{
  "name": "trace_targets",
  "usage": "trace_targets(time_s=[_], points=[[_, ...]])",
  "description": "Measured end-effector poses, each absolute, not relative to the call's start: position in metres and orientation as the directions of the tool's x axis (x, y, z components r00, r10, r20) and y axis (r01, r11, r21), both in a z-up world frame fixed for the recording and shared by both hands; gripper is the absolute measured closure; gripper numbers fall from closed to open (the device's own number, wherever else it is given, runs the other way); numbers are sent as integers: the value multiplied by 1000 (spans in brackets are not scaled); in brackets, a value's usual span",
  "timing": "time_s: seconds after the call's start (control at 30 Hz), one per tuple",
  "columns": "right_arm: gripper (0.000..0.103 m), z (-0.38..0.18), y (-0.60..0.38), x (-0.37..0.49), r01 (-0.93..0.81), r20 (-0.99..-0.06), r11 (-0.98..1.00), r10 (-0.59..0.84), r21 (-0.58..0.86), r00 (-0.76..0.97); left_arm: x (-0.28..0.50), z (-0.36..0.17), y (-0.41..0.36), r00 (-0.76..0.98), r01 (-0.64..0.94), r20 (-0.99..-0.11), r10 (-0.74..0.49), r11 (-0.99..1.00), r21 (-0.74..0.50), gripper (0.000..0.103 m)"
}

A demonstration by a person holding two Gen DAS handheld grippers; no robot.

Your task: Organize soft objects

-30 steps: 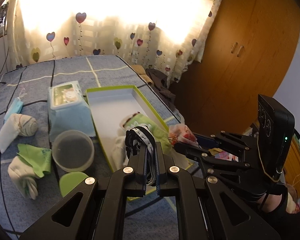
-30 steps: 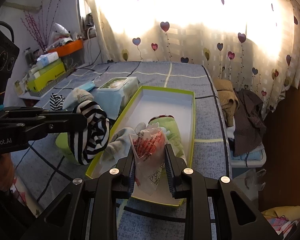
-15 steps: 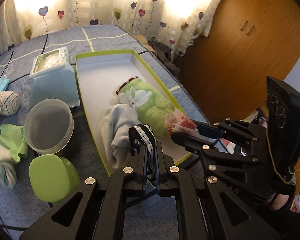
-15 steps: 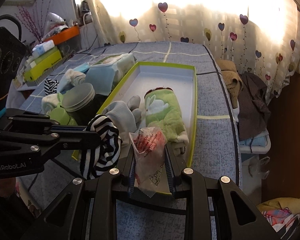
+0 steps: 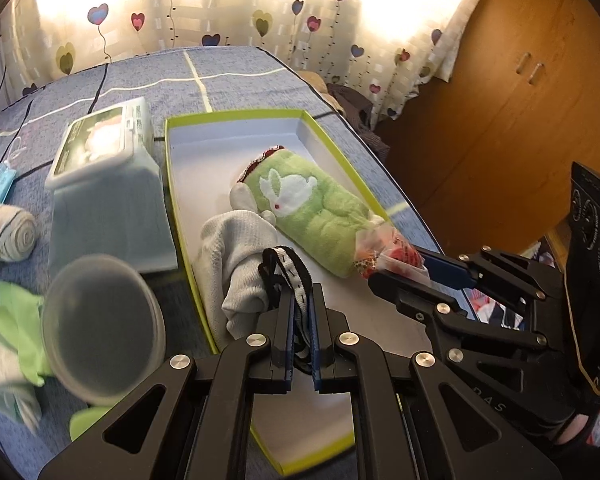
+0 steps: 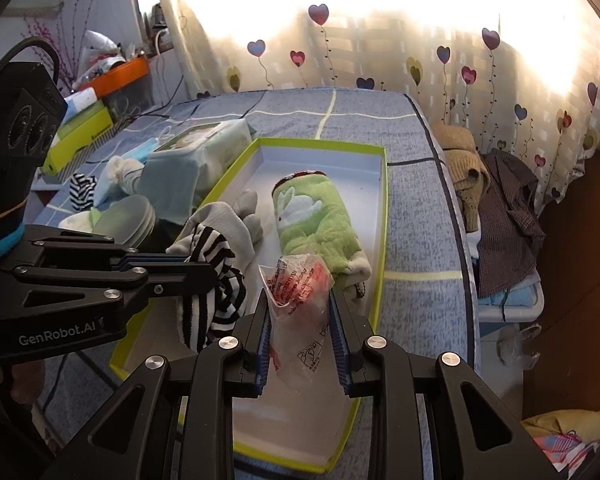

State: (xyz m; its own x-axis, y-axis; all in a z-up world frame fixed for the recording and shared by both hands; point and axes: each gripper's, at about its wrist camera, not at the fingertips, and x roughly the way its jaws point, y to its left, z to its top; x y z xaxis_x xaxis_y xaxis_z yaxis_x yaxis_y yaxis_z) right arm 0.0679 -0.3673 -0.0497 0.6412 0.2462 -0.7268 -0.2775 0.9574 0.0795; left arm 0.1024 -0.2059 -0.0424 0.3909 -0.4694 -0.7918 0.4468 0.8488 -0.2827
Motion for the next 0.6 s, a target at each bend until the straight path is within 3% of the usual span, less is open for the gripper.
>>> trace_targets(time_s=[0.23, 0.37, 0.6], points=[[76, -47, -368, 81, -276, -727, 958, 244, 78, 642, 115, -41, -208, 397, 450, -781, -482, 844, -292, 96], [65, -43, -367, 76, -280, -720, 957, 244, 72, 650, 110, -34, -207, 407, 462, -770, -491, 838, -290, 96], [59, -28, -364, 63, -277, -699, 959, 235, 55, 676, 95, -20, -204, 437, 482, -742, -508, 829, -284, 93]])
